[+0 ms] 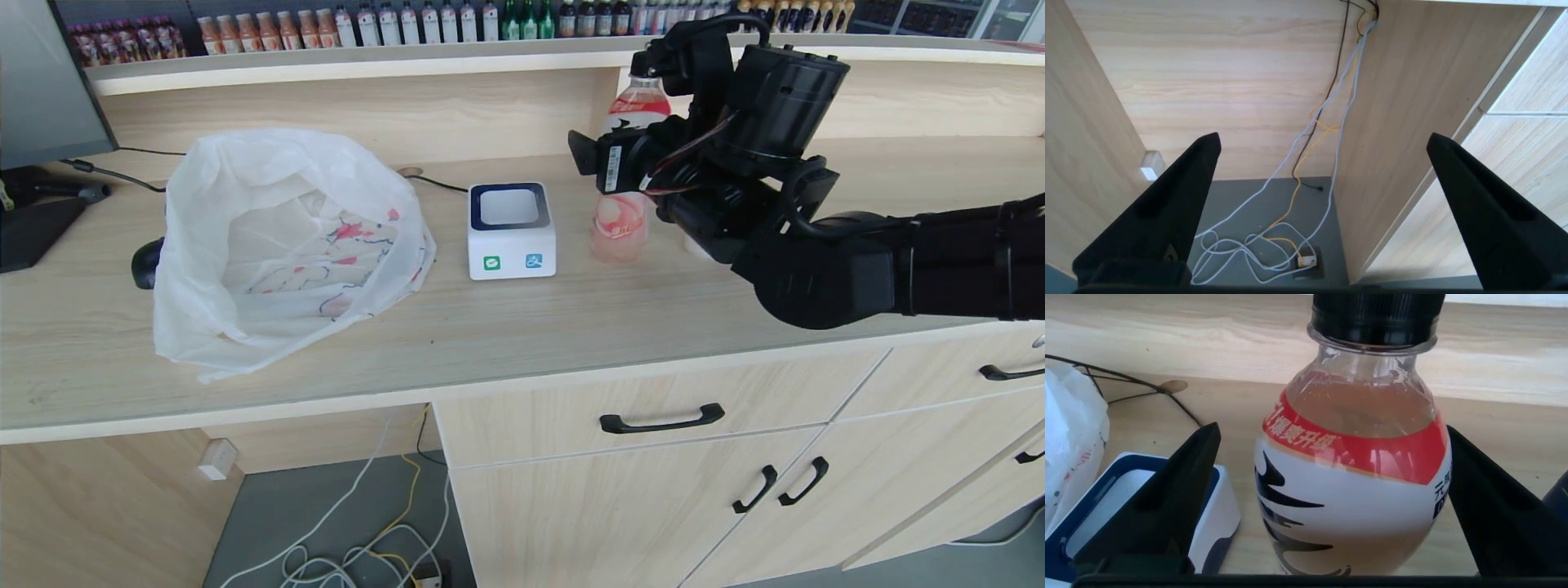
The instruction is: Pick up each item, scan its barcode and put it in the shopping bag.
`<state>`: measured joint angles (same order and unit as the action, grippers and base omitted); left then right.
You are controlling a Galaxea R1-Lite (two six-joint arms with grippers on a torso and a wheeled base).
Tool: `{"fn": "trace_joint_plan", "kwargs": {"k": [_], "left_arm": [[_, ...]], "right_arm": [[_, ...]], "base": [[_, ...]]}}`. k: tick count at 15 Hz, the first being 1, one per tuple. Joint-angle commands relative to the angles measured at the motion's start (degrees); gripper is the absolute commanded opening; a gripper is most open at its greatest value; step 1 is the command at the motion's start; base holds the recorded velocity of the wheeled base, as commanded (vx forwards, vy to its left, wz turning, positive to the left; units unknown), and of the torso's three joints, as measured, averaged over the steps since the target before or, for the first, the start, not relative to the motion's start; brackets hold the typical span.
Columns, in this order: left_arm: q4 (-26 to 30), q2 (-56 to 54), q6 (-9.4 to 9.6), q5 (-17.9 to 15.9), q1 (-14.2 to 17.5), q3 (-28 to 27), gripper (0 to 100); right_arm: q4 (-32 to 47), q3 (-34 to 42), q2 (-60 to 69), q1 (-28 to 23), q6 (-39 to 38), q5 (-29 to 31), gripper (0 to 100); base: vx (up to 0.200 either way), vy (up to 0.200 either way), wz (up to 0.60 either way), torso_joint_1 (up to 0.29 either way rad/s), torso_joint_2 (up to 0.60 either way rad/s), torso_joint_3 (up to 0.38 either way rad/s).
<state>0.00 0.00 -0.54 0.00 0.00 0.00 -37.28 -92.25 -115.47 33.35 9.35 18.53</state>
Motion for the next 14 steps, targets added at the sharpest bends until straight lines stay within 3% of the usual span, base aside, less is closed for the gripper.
{"fn": "trace_joint_plan", "kwargs": {"k": [1, 6, 14], "left_arm": [[0.09, 0.0, 0.01, 0.0, 0.0, 0.0, 100], [0.0, 0.0, 0.01, 0.09, 0.0, 0.0, 100], [0.0, 0.0, -0.08, 0.09, 0.0, 0.0, 100]], "right_arm": [[-0.69, -0.48, -0.9, 0.04, 0.14, 0.02, 100], [-6.93, 0.14, -3.45, 0.04, 0.41, 0.02, 100], [-7.02, 0.05, -4.41, 0.04, 0.41, -0.07, 100]], "base": [[0.0, 0.0, 0.0, 0.0, 0.0, 0.0], [0.0, 0.0, 0.0, 0.0, 0.0, 0.0], [0.0, 0.0, 0.0, 0.0, 0.0, 0.0]]}}
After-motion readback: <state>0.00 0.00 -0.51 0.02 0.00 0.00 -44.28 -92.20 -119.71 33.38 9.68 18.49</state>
